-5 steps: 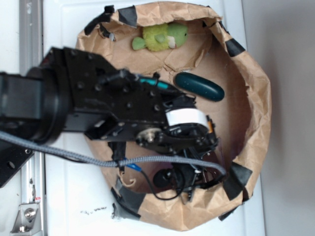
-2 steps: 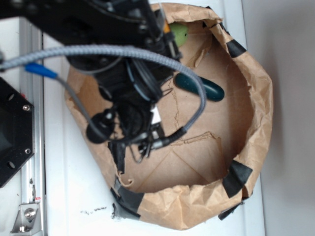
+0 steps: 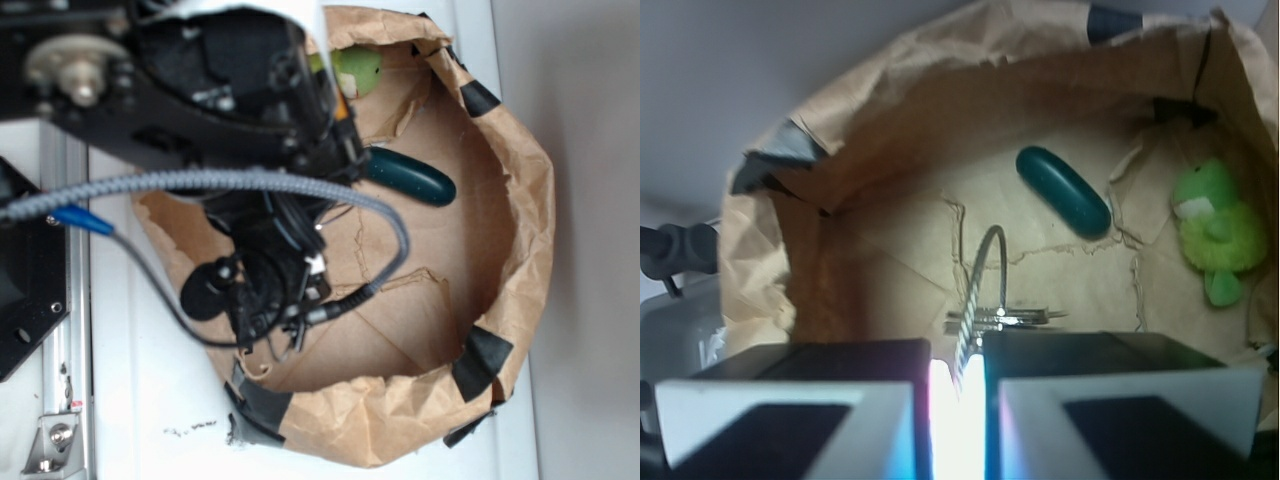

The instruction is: Grab the silver keys.

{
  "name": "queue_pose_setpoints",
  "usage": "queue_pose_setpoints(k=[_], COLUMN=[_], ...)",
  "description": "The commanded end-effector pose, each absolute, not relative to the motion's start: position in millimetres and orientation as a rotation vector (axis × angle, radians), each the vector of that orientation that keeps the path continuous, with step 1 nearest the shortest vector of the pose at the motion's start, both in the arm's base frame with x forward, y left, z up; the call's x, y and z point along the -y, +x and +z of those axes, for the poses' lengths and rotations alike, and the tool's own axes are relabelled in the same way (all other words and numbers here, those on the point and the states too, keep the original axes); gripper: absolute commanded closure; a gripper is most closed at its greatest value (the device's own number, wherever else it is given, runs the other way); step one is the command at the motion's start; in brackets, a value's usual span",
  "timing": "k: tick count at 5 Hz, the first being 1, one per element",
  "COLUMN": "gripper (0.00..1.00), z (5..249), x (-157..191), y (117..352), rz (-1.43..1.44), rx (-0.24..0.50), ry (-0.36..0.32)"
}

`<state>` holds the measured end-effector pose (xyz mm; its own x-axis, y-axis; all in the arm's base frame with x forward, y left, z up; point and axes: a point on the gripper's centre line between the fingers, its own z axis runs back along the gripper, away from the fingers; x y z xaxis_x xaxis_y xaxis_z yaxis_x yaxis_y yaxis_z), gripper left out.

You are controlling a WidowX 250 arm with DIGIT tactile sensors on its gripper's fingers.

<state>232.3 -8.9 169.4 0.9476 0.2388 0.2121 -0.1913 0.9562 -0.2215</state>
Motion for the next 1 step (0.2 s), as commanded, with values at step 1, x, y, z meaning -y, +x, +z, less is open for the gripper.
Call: queue_pose_setpoints(k=[1], gripper=[1.00], z=[171.0], x=[20.4], y=[235.6], rz=[0.184], rx=[0.265], ry=[-0.191])
